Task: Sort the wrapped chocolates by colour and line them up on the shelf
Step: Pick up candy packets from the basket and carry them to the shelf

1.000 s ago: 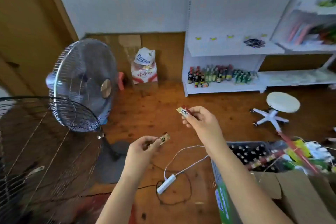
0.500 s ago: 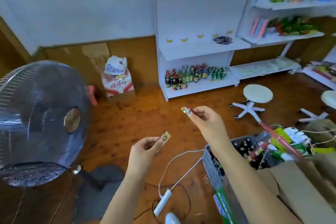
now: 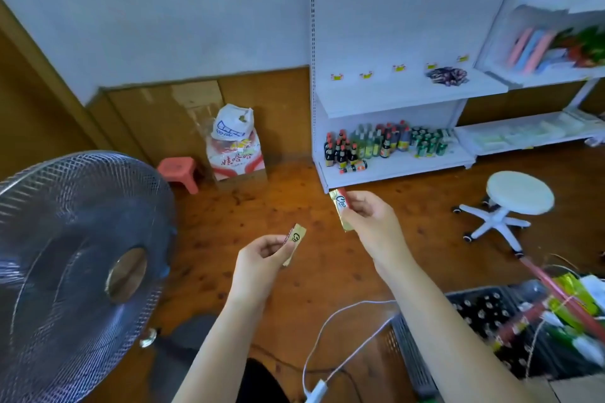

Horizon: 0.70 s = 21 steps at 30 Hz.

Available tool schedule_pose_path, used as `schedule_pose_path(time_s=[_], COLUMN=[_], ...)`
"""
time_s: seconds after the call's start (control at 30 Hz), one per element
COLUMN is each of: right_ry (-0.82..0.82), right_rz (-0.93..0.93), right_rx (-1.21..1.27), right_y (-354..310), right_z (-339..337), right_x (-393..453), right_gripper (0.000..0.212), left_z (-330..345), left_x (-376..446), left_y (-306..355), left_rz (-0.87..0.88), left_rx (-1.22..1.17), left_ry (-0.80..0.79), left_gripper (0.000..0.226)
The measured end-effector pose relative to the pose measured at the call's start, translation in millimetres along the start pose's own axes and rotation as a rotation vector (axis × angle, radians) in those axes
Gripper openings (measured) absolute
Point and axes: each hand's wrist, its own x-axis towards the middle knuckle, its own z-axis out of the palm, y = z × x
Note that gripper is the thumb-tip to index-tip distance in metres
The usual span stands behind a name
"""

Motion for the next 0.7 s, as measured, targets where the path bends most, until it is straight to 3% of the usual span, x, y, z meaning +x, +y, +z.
schedule_pose_path(time_s=[0.27,0.7], right_ry=[0.054,0.297], right_rz=[0.04,0.077], right_rx=[-0.011,0.002], right_y=[0.9,-40.8], right_z=[32.1,95.4], right_x=[83.4,287.4], right_gripper=[0.024,0.012], left_z=[12.1,52.6], left_x=[106.6,378.5], left_y=[17.2,88.7], left_rz=[-0.021,-0.031], left_rx=[-0.054,0.034], left_ry=[-0.057,-0.28], left_gripper=[0.01,0.012])
